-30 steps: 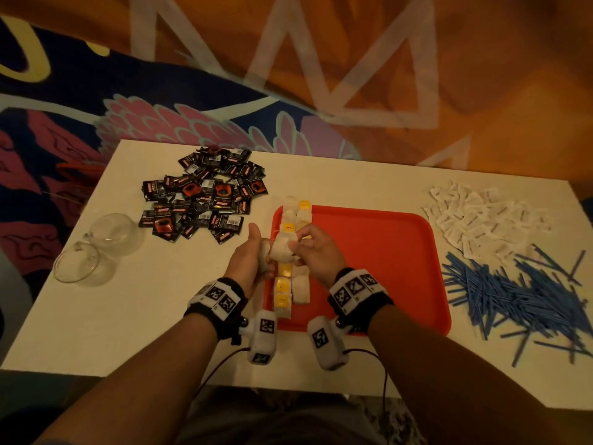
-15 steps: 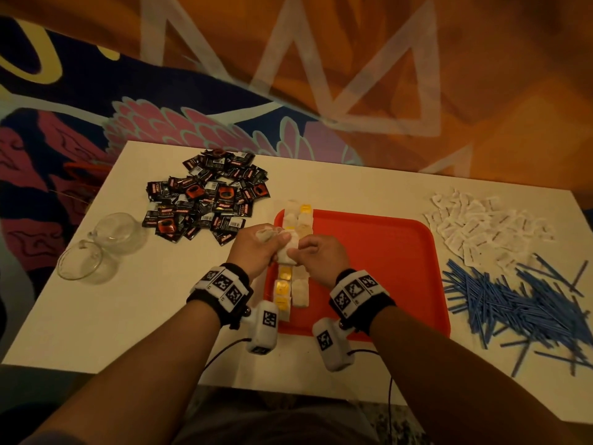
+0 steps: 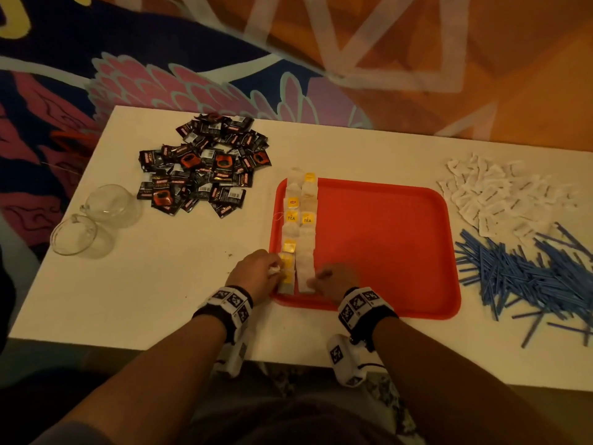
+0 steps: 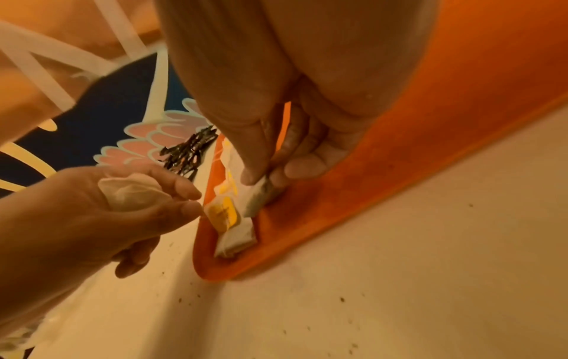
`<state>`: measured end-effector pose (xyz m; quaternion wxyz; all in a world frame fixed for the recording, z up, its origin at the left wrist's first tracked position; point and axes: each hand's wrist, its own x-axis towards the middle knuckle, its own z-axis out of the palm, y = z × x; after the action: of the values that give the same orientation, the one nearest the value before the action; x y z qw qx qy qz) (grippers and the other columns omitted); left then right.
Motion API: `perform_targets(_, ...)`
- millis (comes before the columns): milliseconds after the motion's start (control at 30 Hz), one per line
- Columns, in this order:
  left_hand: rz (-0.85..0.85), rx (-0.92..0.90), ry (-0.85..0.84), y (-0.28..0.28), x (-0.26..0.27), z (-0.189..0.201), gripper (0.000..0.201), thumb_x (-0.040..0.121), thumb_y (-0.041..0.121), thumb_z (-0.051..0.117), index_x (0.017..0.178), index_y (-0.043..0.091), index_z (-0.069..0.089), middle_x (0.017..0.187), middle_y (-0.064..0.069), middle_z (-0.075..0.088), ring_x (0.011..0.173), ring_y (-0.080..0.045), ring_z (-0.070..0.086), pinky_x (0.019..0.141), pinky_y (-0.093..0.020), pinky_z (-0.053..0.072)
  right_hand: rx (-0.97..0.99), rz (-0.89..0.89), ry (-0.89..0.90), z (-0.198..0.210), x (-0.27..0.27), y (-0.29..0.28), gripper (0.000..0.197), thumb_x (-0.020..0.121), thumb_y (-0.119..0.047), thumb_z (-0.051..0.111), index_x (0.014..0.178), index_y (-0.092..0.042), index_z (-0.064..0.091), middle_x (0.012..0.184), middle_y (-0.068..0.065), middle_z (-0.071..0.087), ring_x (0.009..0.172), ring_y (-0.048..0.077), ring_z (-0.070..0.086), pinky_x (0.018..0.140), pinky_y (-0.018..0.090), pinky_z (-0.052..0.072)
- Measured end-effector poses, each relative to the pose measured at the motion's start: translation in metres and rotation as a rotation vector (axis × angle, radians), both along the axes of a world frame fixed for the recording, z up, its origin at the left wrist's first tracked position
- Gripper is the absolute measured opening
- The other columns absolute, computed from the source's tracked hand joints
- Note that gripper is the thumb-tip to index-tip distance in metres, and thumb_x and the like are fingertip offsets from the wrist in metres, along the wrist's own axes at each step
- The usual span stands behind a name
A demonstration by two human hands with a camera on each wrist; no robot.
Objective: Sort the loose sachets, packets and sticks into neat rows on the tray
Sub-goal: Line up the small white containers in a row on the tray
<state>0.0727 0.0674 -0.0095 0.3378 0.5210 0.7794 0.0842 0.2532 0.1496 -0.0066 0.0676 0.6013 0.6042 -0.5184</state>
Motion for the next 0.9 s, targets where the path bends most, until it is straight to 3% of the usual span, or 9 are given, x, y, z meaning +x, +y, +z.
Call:
perform_targets(67, -0.027, -0.018, 0.006, -0.006, 0.004, -0.004, 0.024, 0.093, 0.035, 0.063, 0.113, 0.023, 0.061, 0.114, 0.0, 0.055, 0.098, -0.026, 0.059, 0.087, -0.041, 0.052, 0.008, 0.01, -0.036, -0.006, 0.0, -0.006, 0.019, 0.084, -0.028, 0.076, 0.099, -0.017, 0.071, 0.087, -0.007, 0.061, 0.087, 0.014, 0.059, 0.066, 0.021, 0.047)
perform_targets(167, -0.074, -0.008, 0.052, -0.015, 0.009, -0.011, 0.028, 0.092, 0.035, 0.064, 0.117, 0.025, 0.057, 0.123, 0.002, 0.047, 0.092, -0.028, 0.062, 0.08, -0.043, 0.055, 0.035, 0.028, -0.078, -0.013, -0.006, -0.012, 0.015, 0.082, -0.028, 0.077, 0.086, -0.021, 0.065, 0.091, -0.003, 0.065, 0.09, 0.017, 0.062, 0.074, 0.028, 0.052)
perform_targets(300, -0.112, -0.006, 0.072, -0.025, 0.012, -0.018, 0.033, 0.09, 0.031, 0.066, 0.122, 0.029, 0.059, 0.127, 0.003, 0.044, 0.093, -0.027, 0.064, 0.08, -0.04, 0.055, 0.089, -0.015, -0.092, -0.014, -0.007, -0.016, 0.023, 0.079, -0.024, 0.08, 0.085, -0.019, 0.059, 0.085, -0.003, 0.062, 0.076, 0.011, 0.057, 0.057, 0.02, 0.044)
perform_targets(433, -0.145, -0.052, 0.08, -0.026, 0.012, -0.017, 0.041, 0.092, 0.029, 0.063, 0.133, 0.032, 0.056, 0.137, 0.006, 0.042, 0.104, -0.027, 0.061, 0.089, -0.036, 0.052, 0.153, -0.016, -0.036, -0.013, -0.002, -0.019, 0.021, 0.084, -0.02, 0.075, 0.095, -0.017, 0.057, 0.088, -0.003, 0.06, 0.075, 0.01, 0.054, 0.056, 0.018, 0.04)
perform_targets(533, -0.115, -0.04, 0.072, -0.025, 0.012, -0.014, 0.043, 0.094, 0.029, 0.061, 0.136, 0.032, 0.054, 0.142, 0.005, 0.04, 0.103, -0.028, 0.061, 0.09, -0.037, 0.052, 0.284, 0.183, -0.023, -0.01, -0.001, -0.021, 0.013, 0.092, -0.021, 0.064, 0.102, -0.024, 0.057, 0.102, -0.005, 0.056, 0.091, 0.013, 0.055, 0.075, 0.023, 0.048)
perform_targets(633, -0.145, -0.081, 0.111, -0.022, 0.014, -0.014, 0.048, 0.096, 0.031, 0.057, 0.143, 0.034, 0.046, 0.152, 0.006, 0.033, 0.11, -0.029, 0.06, 0.094, -0.039, 0.051, 0.306, 0.35, -0.047, -0.011, -0.003, -0.024, 0.025, 0.097, -0.024, 0.055, 0.121, -0.029, 0.058, 0.121, -0.006, 0.046, 0.105, 0.013, 0.049, 0.09, 0.028, 0.046)
perform_targets(733, -0.183, -0.135, 0.159, -0.018, 0.017, -0.014, 0.05, 0.098, 0.033, 0.054, 0.147, 0.037, 0.042, 0.157, 0.008, 0.03, 0.12, -0.028, 0.056, 0.099, -0.038, 0.049, 0.294, 0.387, -0.07, -0.017, -0.006, -0.025, 0.032, 0.099, -0.022, 0.052, 0.13, -0.03, 0.057, 0.129, -0.005, 0.043, 0.112, 0.016, 0.048, 0.093, 0.028, 0.046)
perform_targets(900, -0.171, -0.122, 0.173, -0.012, 0.02, -0.016, 0.05, 0.098, 0.035, 0.054, 0.146, 0.038, 0.043, 0.158, 0.009, 0.029, 0.125, -0.027, 0.054, 0.102, -0.036, 0.047, 0.317, 0.355, -0.072, -0.022, -0.01, -0.021, 0.033, 0.099, -0.019, 0.052, 0.129, -0.03, 0.058, 0.13, -0.004, 0.046, 0.115, 0.019, 0.049, 0.095, 0.03, 0.047)
